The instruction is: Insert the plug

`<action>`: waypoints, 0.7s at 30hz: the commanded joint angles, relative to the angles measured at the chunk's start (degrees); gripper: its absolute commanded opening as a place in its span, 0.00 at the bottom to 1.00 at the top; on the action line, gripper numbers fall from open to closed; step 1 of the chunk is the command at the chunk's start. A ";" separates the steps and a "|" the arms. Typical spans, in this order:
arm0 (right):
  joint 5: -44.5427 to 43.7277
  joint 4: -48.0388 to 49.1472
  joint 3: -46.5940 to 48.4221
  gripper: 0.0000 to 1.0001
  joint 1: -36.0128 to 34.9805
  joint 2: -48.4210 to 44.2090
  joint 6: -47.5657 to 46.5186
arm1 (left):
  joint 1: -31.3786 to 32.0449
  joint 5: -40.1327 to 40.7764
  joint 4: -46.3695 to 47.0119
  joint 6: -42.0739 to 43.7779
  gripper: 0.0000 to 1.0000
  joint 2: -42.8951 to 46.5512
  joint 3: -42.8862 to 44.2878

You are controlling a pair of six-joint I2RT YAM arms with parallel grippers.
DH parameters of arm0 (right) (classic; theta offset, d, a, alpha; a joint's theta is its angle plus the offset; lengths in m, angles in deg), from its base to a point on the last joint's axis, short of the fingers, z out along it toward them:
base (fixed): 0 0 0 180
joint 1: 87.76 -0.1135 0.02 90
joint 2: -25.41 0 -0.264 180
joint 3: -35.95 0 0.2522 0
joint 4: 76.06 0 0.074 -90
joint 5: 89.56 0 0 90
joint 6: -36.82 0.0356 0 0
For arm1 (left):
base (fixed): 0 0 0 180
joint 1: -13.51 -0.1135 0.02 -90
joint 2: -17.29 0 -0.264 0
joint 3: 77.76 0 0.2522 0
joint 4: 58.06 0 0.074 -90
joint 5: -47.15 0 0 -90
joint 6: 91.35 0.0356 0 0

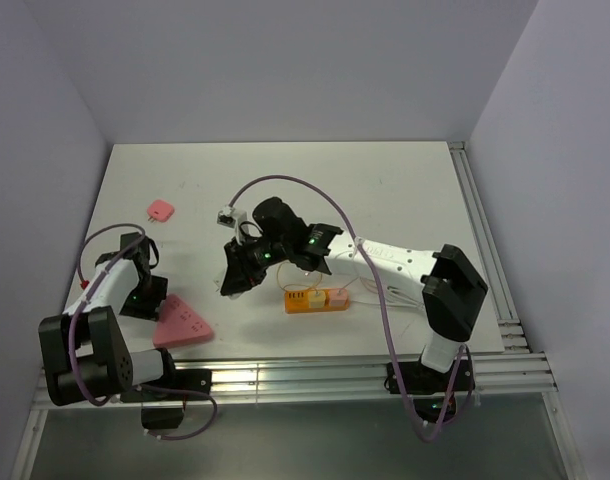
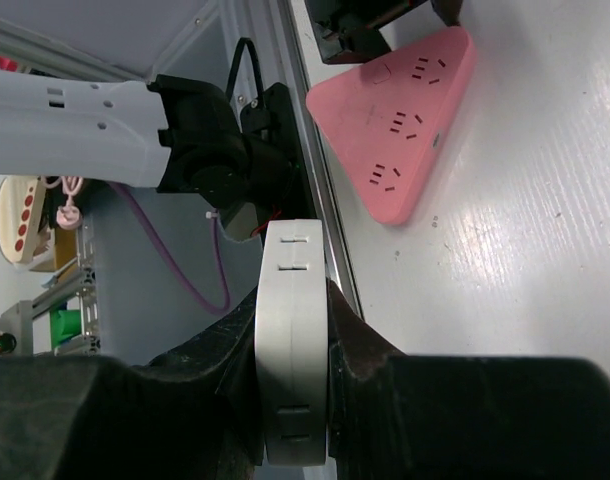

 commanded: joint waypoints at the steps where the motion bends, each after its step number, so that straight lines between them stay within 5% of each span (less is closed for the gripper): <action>1: 0.81 0.99 5.44 0.00 -0.71 2.97 0.98 | 1.73 -1.77 1.45 -0.07 0.62 0.00 2.86; 6: -2.18 -6.92 12.72 0.00 -1.59 7.81 -0.95 | 2.34 -2.30 5.40 4.31 0.59 4.03 3.13; 14: -7.36 -23.18 28.19 0.00 -3.78 19.41 -4.81 | 2.26 13.49 -5.11 1.79 0.63 12.83 8.05; 21: -12.19 -33.89 39.54 0.00 -8.09 27.41 -6.31 | 2.26 11.06 -6.37 -1.46 0.61 13.97 4.37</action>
